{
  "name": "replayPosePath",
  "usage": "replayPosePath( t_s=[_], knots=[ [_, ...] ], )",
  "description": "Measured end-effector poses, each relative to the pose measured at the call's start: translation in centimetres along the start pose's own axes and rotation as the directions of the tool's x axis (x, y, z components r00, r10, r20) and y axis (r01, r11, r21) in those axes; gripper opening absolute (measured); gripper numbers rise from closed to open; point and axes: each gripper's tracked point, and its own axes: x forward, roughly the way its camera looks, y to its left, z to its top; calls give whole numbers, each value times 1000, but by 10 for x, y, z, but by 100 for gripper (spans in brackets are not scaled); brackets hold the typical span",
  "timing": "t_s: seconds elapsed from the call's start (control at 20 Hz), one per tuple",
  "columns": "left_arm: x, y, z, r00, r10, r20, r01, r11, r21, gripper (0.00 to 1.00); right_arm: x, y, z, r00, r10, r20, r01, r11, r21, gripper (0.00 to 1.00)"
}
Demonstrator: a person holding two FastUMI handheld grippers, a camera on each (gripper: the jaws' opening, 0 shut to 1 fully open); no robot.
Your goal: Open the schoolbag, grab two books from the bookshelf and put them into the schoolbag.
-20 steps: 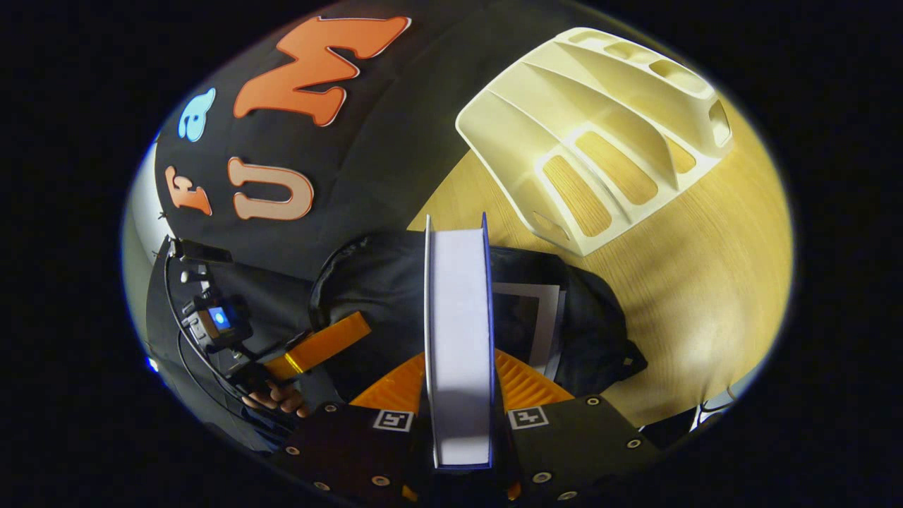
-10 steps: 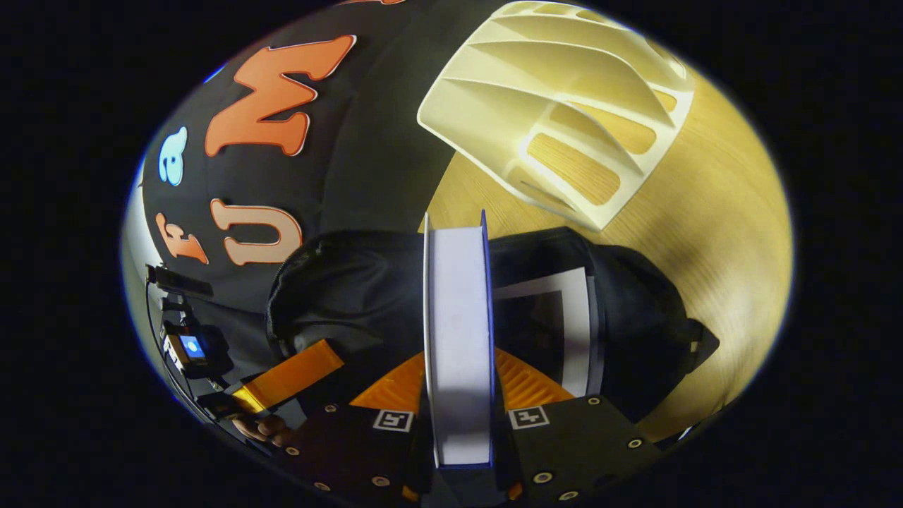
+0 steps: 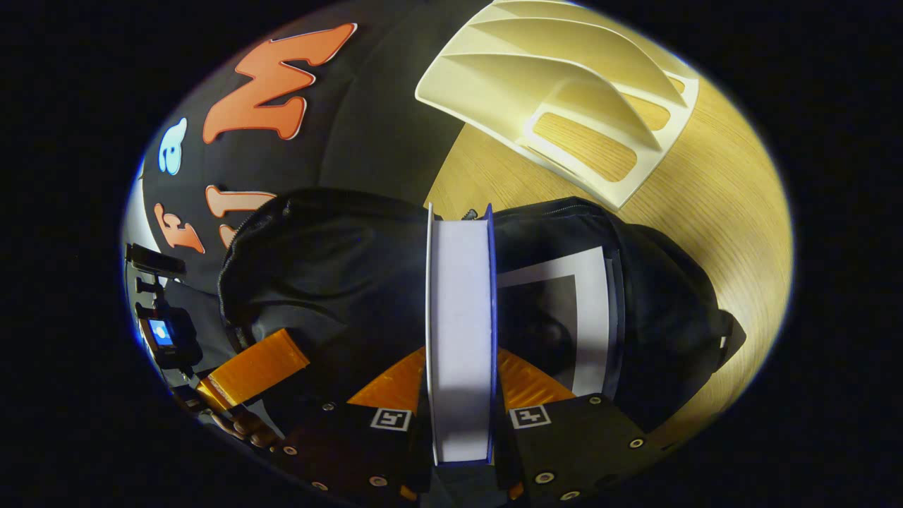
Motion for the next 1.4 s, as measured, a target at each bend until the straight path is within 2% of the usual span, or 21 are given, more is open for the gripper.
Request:
replayPosePath(
  t_s=[0.1,0.15,0.2,0.3,0.45,0.75,1.05,1.25,1.35,1.4],
  knots=[
    [0,2,1,1000,6,4,-6,1000,-11,4,-1,-8,-8,997,-66,-49,64,997,-43,41],
    [2,3,1,1000,10,3,-10,1000,-20,4,-5,-11,-8,994,-89,-61,85,994,-66,50],
    [3,0,0,1000,7,2,-7,1000,-24,4,-7,-13,-3,994,-103,-48,99,991,-90,54],
    [5,1,0,999,32,5,-32,999,-31,4,-16,-22,-5,985,-147,-95,132,980,-146,58],
    [10,3,-3,997,74,6,-74,996,-57,4,-31,-39,2,971,-212,-110,186,960,-211,94],
    [21,-3,-11,990,144,-7,-144,986,-87,4,-79,-48,43,968,-245,-57,213,921,-327,98],
    [33,-16,-14,971,240,-13,-240,971,-13,7,-136,-45,103,963,-256,86,267,851,-451,98],
    [38,-37,-17,970,242,-2,-242,970,-22,16,-166,-38,131,960,-245,138,281,841,-461,98],
    [43,-51,-17,975,223,4,-223,974,-32,21,-183,-48,146,940,-280,195,340,801,-492,98],
    [43,-55,-17,971,237,4,-237,971,-31,34,-191,-47,153,934,-280,221,355,778,-517,98]
  ],
)
